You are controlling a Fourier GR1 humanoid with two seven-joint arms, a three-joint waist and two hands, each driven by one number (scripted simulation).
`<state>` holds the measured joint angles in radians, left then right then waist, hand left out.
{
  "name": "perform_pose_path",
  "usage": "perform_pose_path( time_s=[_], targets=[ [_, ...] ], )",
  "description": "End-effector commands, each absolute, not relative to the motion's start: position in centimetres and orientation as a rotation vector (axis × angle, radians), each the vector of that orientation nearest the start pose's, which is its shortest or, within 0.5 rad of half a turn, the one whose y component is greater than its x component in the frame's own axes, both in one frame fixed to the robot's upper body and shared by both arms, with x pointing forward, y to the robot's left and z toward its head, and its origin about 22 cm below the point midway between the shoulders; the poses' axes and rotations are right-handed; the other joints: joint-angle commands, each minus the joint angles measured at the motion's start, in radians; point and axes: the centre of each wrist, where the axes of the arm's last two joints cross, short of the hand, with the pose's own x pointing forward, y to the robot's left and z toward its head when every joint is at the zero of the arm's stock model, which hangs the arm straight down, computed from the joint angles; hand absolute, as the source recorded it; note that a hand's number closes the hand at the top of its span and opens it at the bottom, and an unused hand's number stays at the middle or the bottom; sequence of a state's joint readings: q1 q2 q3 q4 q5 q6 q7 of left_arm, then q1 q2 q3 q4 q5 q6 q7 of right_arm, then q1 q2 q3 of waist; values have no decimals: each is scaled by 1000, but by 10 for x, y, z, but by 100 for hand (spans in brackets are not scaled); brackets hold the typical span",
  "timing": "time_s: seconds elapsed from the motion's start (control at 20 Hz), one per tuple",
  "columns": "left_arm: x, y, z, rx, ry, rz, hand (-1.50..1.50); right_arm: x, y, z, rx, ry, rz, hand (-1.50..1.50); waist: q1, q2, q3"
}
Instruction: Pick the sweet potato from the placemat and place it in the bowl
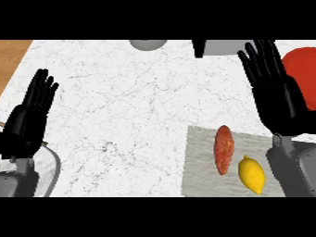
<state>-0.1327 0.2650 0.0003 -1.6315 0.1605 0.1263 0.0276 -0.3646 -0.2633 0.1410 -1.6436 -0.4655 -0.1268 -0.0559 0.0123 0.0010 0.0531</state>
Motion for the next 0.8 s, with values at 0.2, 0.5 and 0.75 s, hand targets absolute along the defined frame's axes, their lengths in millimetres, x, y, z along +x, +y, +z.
perform_pose_path(
  time_s=[0.2,0.5,0.75],
  targets=[
    [267,245,55,18,-1666,-240,0,277,-249,68,-275,-1809,-135,150,-94,-9,-57],
    [263,207,31,-146,-1600,-349,0,239,-238,-2,-646,-1559,-131,-150,-45,0,-55],
    [269,207,39,-146,-1605,-379,0,232,-224,-6,-818,-1508,184,-150,-21,-2,-57]
  ],
)
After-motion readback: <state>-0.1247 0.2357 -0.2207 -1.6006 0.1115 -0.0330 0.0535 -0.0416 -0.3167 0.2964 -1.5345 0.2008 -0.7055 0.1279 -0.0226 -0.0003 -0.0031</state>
